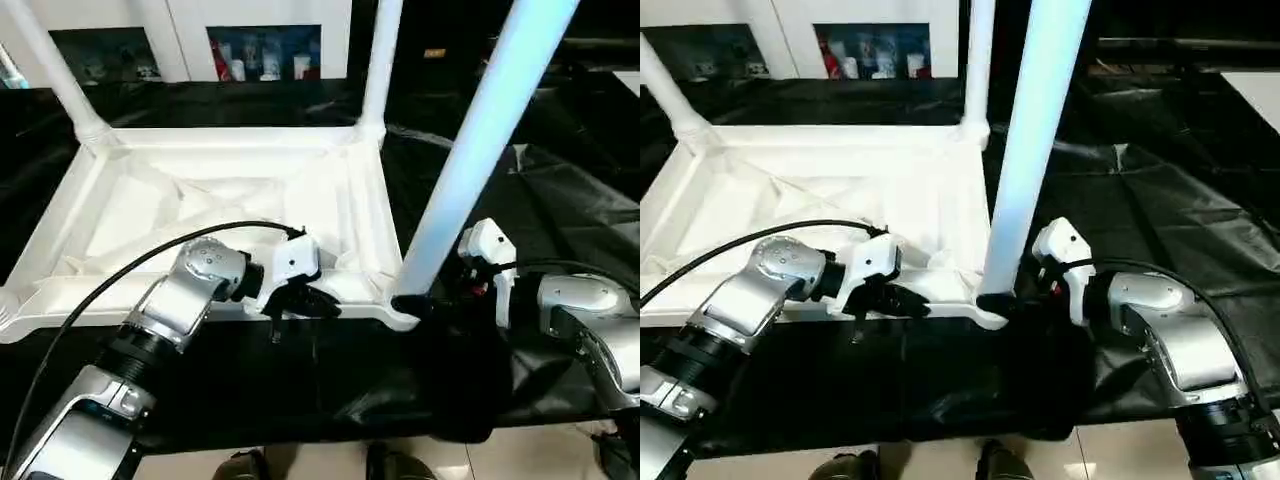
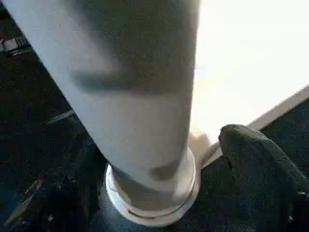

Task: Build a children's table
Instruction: Rotate leg to tighten

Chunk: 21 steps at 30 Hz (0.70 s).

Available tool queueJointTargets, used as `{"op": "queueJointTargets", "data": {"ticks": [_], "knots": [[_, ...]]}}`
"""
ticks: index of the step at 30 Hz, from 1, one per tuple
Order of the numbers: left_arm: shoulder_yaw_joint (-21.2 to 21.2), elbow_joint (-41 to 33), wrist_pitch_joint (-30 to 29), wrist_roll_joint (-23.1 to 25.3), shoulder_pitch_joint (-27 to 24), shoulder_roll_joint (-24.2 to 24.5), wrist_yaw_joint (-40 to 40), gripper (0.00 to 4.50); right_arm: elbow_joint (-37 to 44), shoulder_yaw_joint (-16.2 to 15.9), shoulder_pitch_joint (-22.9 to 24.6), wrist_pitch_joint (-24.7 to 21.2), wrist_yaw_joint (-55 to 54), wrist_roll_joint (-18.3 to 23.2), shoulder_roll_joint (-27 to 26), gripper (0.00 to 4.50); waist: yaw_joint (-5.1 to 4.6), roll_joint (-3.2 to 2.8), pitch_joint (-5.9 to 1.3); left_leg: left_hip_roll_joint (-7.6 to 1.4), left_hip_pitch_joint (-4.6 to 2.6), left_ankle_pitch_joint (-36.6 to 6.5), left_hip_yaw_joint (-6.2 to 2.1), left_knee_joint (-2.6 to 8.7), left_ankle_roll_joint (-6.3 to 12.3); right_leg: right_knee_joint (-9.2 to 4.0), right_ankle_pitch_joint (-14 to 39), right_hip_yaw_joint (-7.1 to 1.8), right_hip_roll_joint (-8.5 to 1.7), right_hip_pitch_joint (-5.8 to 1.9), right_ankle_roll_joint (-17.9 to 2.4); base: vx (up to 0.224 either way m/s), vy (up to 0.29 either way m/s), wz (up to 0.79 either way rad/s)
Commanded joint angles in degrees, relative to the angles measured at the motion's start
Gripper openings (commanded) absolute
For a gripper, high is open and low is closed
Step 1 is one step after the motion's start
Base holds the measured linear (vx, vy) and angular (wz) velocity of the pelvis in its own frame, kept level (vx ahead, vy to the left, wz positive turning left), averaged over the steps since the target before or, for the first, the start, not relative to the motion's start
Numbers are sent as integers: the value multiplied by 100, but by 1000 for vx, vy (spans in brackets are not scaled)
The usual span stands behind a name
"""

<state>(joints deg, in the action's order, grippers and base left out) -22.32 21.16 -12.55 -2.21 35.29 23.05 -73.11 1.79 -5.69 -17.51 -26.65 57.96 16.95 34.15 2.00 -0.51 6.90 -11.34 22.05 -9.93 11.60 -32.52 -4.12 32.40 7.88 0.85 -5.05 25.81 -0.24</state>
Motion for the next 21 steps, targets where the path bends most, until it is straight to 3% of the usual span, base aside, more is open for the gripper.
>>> {"op": "queueJointTargets", "data": {"ticks": [1, 9, 16, 21], "knots": [[-237, -30, -38, -22, -99, -59, -235, 0, -34, -83, -26, 117, 96, -70, 65, 358, -9, 44, -370, -135, -125, -1158, -16, 355, 491, -270, 1134, -111, -145, -371, -1412, 0, 0, 0], [-220, -92, -62, 8, -147, -29, -243, 0, -135, -211, -4, 240, 295, -31, 94, 286, -3, 68, -413, -109, -90, -878, -10, 304, 712, -224, 809, -111, -152, -397, -1483, 0, 0, 0], [-240, -102, -76, 5, -158, -24, -240, 0, -176, -215, 30, 291, 394, -41, 114, 222, -4, 70, -417, -110, -85, -894, -18, 300, 720, -221, 906, -104, -149, -398, -1466, 0, 0, 0], [-221, -53, -77, 15, -134, -47, -199, 0, -194, -212, 37, 289, 379, -36, 86, 201, -6, 76, -408, -105, -84, -931, -16, 295, 709, -230, 1013, -108, -147, -390, -1431, 0, 0, 0]]}}
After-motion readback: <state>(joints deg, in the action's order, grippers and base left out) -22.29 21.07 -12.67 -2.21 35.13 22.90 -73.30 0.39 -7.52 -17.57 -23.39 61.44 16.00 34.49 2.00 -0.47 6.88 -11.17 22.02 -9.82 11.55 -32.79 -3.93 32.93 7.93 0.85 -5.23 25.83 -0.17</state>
